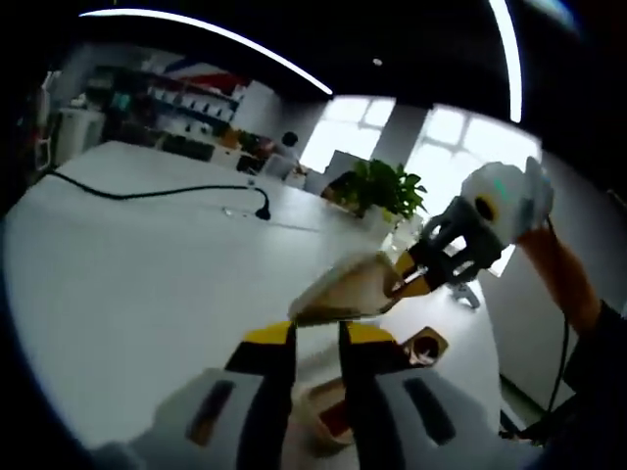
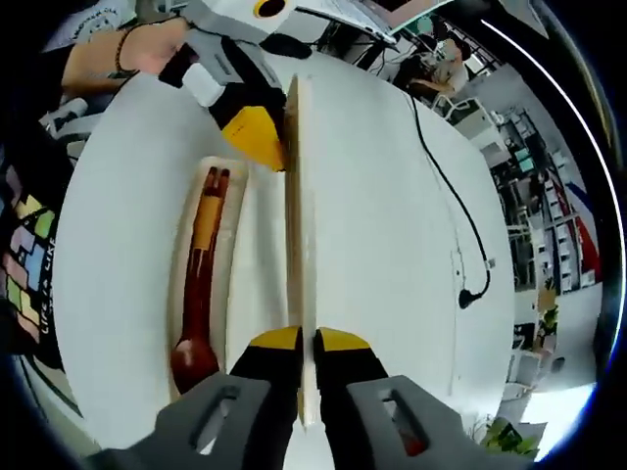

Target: Arrange the utensils inside the cutlery case until each visible utensil rests in its matching compartment.

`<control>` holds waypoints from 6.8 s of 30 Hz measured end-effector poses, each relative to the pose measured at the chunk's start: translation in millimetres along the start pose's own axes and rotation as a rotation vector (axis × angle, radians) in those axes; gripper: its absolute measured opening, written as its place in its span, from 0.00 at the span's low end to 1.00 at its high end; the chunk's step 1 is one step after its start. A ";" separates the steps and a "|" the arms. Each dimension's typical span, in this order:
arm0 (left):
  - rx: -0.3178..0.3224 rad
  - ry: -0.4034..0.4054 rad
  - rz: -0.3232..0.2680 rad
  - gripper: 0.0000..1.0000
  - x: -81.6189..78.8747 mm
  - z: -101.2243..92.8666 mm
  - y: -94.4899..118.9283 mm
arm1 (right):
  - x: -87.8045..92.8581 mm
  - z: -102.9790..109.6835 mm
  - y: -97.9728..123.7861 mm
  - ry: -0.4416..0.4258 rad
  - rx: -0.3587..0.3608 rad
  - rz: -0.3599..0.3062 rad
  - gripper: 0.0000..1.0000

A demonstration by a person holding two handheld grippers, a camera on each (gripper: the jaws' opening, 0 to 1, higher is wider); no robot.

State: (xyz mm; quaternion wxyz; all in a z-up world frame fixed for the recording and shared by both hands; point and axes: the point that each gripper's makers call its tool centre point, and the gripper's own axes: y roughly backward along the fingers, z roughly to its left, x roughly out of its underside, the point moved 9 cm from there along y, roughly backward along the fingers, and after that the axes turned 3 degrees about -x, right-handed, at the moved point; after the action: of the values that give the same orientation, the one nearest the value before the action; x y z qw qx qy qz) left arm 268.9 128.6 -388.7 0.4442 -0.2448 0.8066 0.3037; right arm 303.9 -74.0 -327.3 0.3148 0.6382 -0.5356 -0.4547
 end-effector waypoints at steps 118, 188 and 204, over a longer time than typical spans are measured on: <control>0.306 0.600 -0.124 0.05 26.6 -41.9 30.2 | 150.4 161.3 0.7 -1.468 -0.049 -0.927 0.14; 0.167 0.544 -0.055 0.10 49.1 -19.4 32.5 | 146.0 162.6 -6.7 -1.693 -0.029 -1.109 0.02; 0.150 0.521 -0.049 0.10 50.2 -18.1 30.6 | 148.8 159.4 -10.7 -1.701 -0.031 -1.110 0.02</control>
State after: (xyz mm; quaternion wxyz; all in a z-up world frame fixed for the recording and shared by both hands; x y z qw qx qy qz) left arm 213.9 130.9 -416.2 0.2456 -0.3005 0.9078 0.1590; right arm 163.8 -202.3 -434.9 -0.4180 0.2574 -0.2042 -0.8469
